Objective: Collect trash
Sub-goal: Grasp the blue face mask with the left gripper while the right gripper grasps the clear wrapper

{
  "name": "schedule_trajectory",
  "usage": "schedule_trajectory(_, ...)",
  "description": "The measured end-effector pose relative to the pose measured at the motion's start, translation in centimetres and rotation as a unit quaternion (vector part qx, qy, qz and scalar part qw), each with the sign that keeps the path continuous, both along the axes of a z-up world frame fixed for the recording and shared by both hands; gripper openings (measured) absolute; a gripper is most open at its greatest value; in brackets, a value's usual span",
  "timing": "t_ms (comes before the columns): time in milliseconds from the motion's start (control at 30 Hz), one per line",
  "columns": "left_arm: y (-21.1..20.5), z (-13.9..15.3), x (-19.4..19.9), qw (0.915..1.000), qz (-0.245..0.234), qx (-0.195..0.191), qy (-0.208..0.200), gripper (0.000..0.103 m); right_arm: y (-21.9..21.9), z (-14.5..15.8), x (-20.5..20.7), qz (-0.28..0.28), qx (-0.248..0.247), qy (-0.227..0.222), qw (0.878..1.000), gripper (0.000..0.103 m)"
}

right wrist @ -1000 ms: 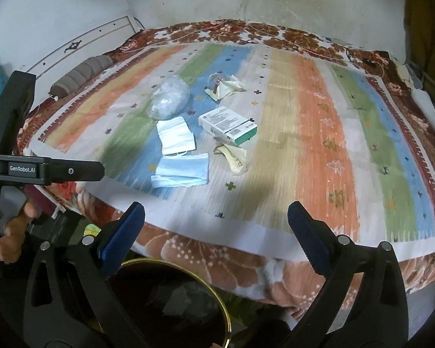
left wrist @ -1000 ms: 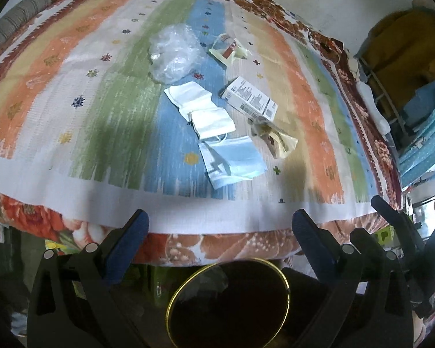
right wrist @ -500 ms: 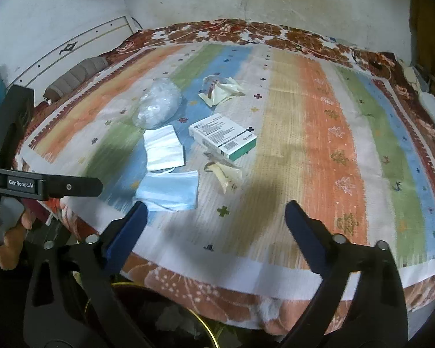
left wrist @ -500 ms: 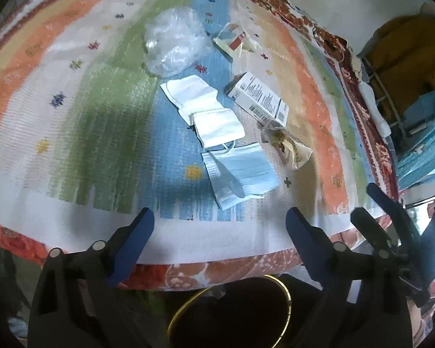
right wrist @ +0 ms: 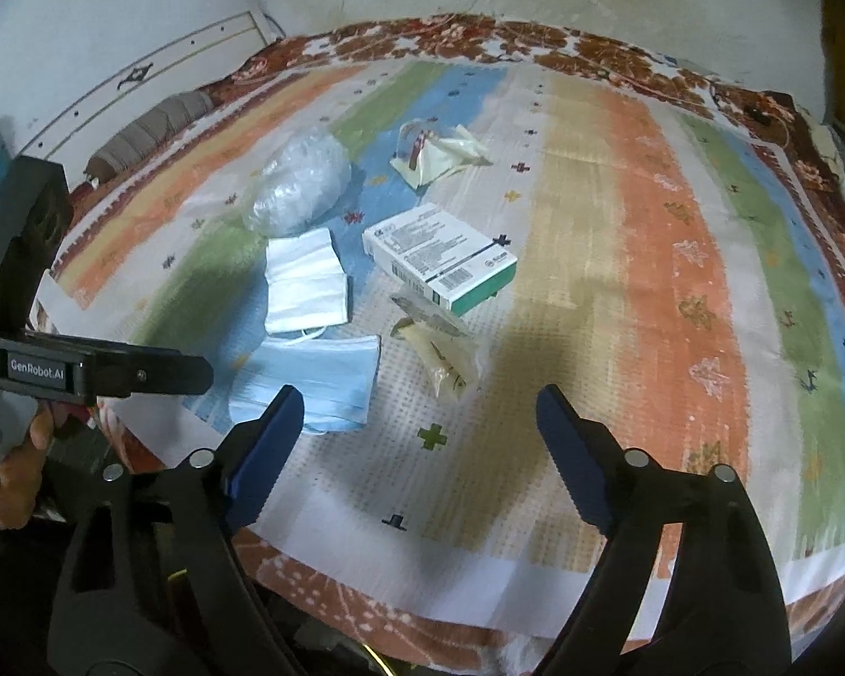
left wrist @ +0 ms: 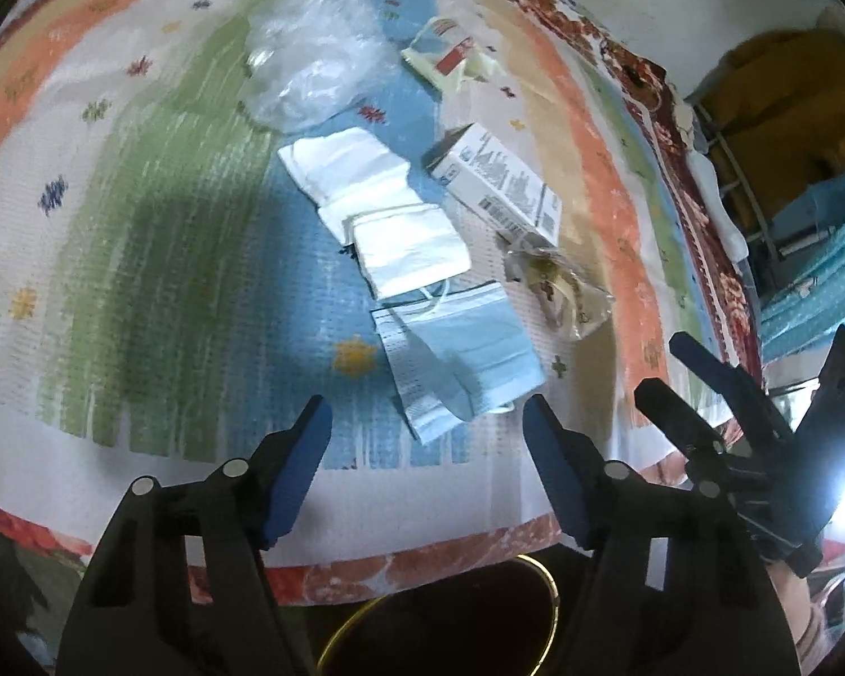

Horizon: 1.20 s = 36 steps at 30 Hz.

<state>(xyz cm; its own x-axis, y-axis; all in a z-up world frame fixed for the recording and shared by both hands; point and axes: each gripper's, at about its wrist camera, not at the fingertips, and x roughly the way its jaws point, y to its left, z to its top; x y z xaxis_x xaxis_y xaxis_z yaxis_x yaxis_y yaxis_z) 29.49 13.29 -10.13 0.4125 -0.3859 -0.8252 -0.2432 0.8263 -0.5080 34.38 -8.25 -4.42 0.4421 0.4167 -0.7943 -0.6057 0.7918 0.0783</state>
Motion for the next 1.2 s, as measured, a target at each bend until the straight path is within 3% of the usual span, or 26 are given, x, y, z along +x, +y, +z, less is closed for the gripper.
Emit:
schedule_trajectory(267, 0.9, -1.7, 0.4, 0.9974, 0.041, -0.058, 0.011, 0.062, 1.0, -1.9, 2.2, 0.004, -0.019, 0.016, 1.0, 0.064)
schedule_trajectory(600, -0.2, -2.9, 2.0, 0.9982, 0.021, -0.052, 0.018, 0.061, 2.2, -3.7, 4.0, 0.022, -0.031, 0.025, 0.999, 0.052)
schedule_trajectory(867, -0.5, -3.3, 2.5, 0.999, 0.02, -0.038, 0.01, 0.057, 2.7, -4.7, 5.0, 0.028, -0.02, 0.045, 0.998, 0.032)
schedule_trajectory(967, -0.7, -3.3, 2.5, 0.9996, 0.017, -0.021, 0.01, 0.045, 2.9, -4.8, 4.9, 0.034, -0.021, 0.045, 0.998, 0.026)
schedule_trajectory(1133, -1.3, -3.4, 2.7, 0.9997, 0.005, -0.013, 0.018, 0.01, 2.9, -4.8, 4.7, 0.034, -0.03, 0.042, 0.998, 0.02)
schedule_trajectory(1200, -1.5, -3.3, 2.8, 0.9997, 0.002, -0.007, 0.022, 0.001, 2.8, -4.7, 4.6, 0.037, -0.035, 0.042, 0.998, 0.017)
